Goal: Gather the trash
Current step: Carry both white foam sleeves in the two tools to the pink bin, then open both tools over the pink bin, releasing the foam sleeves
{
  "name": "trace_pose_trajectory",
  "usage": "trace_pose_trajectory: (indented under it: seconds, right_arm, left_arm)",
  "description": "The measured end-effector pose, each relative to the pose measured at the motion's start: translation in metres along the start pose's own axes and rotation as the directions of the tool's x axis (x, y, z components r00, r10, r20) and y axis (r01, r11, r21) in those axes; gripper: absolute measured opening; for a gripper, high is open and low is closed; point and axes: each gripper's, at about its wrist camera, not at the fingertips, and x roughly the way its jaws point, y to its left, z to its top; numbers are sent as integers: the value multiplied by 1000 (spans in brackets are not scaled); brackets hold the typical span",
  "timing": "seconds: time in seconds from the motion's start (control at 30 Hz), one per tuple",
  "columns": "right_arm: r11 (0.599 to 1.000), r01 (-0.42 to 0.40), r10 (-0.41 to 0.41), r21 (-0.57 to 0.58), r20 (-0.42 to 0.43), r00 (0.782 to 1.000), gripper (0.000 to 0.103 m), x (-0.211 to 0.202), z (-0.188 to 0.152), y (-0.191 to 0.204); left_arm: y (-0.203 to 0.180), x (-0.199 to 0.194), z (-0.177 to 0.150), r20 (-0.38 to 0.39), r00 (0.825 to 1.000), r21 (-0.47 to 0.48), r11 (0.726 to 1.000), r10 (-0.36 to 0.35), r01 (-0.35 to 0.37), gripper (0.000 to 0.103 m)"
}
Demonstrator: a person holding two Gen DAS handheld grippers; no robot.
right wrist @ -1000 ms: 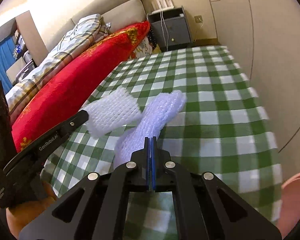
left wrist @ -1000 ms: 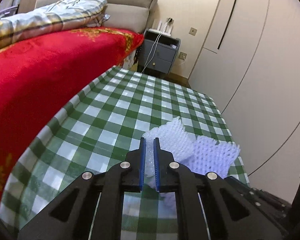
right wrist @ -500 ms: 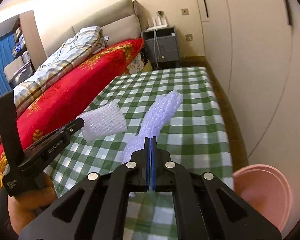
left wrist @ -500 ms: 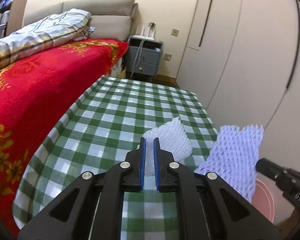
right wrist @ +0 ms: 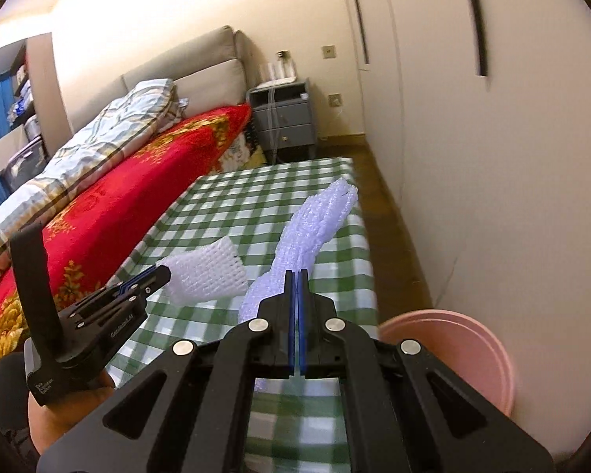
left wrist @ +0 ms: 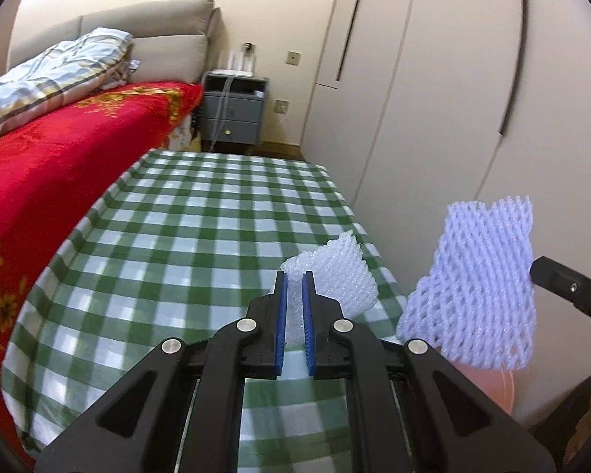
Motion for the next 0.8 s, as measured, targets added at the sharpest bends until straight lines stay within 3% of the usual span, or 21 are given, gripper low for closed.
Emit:
trace_pose_trajectory:
  seconds: [0.37, 0.8]
  right_arm:
    - [987, 143, -143, 79, -14, 990, 1, -26, -7, -60]
    - [948, 288, -278, 135, -90, 956, 1, -23, -19, -101]
  left_arm:
    - [-63, 14, -14, -40, 993, 74, 991, -112, 115, 8]
    - [-128, 52, -36, -123, 971, 105, 971, -203, 216, 8]
